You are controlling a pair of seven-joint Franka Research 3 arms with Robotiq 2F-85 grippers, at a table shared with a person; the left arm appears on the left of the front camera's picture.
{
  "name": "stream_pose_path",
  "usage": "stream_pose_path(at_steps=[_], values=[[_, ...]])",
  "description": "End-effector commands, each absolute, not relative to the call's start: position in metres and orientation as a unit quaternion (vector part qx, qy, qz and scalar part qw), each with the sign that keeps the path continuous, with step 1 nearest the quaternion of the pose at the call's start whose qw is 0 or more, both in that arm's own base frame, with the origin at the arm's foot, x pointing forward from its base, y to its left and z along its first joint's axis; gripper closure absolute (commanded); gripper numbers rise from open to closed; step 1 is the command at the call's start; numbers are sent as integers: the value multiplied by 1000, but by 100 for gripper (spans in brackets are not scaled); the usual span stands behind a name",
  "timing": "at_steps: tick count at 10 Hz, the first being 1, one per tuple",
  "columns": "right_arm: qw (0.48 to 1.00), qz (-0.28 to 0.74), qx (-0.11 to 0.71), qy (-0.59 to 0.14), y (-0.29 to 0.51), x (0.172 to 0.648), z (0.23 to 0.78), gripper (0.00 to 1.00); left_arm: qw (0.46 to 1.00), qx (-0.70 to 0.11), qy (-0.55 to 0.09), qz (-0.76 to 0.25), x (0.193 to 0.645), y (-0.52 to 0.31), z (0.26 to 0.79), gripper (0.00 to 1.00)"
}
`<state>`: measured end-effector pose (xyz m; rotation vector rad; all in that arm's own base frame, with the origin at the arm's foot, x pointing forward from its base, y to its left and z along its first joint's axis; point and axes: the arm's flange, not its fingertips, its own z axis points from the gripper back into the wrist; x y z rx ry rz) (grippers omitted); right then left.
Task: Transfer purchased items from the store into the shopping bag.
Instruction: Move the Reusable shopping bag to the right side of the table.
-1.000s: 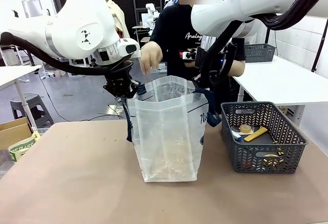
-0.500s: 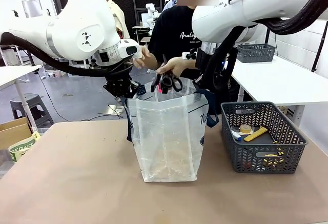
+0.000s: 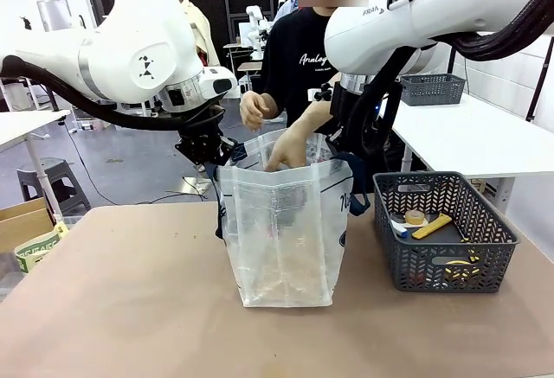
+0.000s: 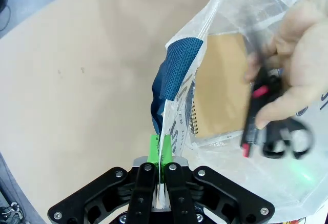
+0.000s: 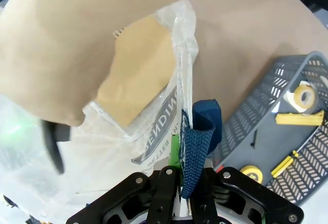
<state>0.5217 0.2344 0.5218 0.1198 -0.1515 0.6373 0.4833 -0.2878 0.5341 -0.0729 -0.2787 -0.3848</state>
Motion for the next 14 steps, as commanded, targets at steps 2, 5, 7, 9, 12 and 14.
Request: stream_pose_path(at_steps=[2, 5, 7, 9, 12, 14], values=[[945, 313, 59, -75, 234, 522, 522, 100, 971, -36, -138, -190, 483, -288, 534, 100], [945, 313, 59, -75, 234, 522, 522, 100, 971, -36, -138, -190, 483, -288, 534, 100], [945, 313, 59, -75, 234, 522, 522, 100, 971, -36, -138, -190, 483, -288, 534, 100], [945, 313, 59, -75, 234, 522, 522, 100, 971, -36, -138, -190, 483, -288, 534, 100], [945, 313, 59, -75, 234, 522, 522, 100, 971, -36, -138, -190, 483, -288, 534, 100], [945, 313, 59, -75, 234, 522, 522, 100, 971, -36, -138, -190, 483, -288, 534, 100]])
